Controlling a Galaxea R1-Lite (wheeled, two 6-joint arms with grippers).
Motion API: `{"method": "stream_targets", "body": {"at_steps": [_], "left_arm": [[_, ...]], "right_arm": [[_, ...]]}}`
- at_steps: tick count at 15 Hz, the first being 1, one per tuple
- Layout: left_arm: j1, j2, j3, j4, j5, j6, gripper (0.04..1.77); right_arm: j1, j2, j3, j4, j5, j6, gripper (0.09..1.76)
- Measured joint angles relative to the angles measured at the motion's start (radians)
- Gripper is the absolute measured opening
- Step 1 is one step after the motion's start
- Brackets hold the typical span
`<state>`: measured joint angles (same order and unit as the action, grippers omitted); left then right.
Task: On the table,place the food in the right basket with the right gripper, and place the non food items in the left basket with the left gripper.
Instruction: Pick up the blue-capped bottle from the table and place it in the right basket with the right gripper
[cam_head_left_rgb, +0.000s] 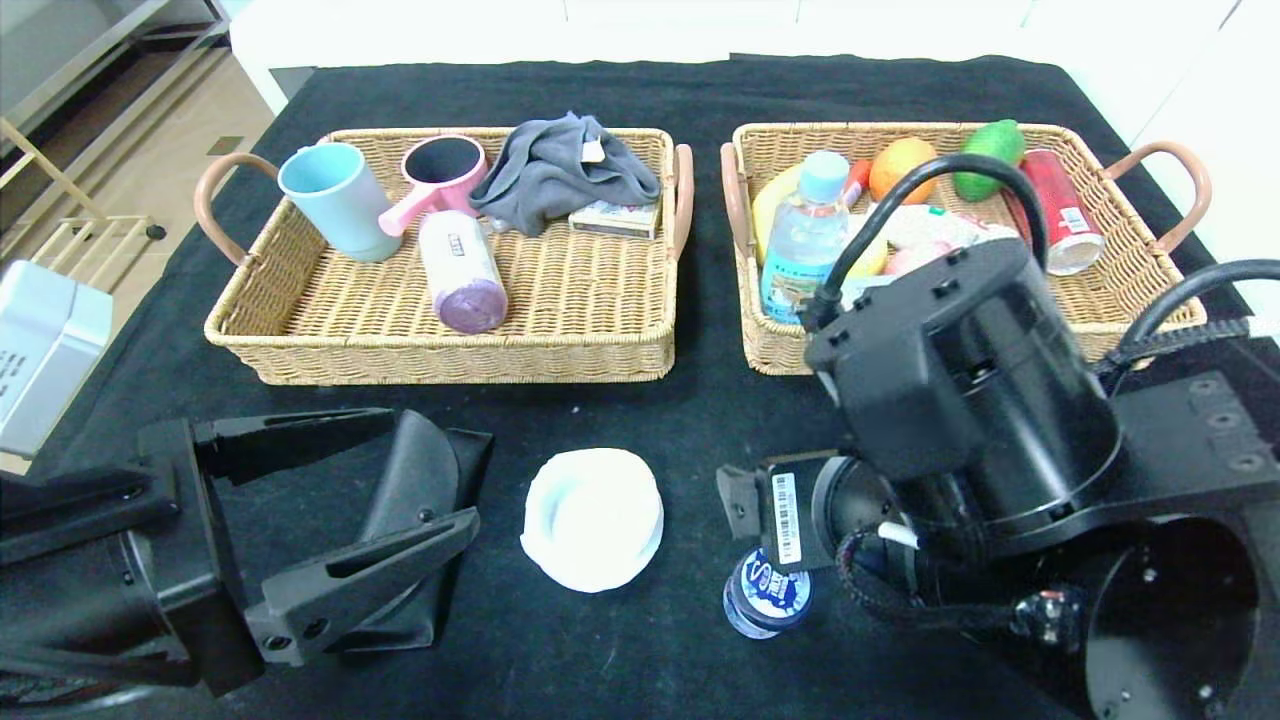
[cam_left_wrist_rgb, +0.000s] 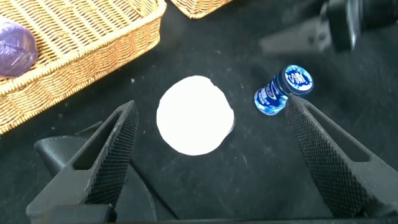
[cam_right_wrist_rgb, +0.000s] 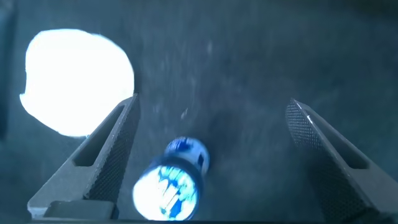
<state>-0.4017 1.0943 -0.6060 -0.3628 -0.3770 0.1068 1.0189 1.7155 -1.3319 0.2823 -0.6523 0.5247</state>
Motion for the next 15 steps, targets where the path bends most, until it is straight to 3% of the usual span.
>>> {"method": "stream_targets", "body": {"at_steps": [15], "left_arm": [[0.0,0.0,-0.002,0.0,0.0,0.0,1.72]], "right_arm": [[0.069,0.093,0.068,0.013,-0.005,0.045,1.7]]}}
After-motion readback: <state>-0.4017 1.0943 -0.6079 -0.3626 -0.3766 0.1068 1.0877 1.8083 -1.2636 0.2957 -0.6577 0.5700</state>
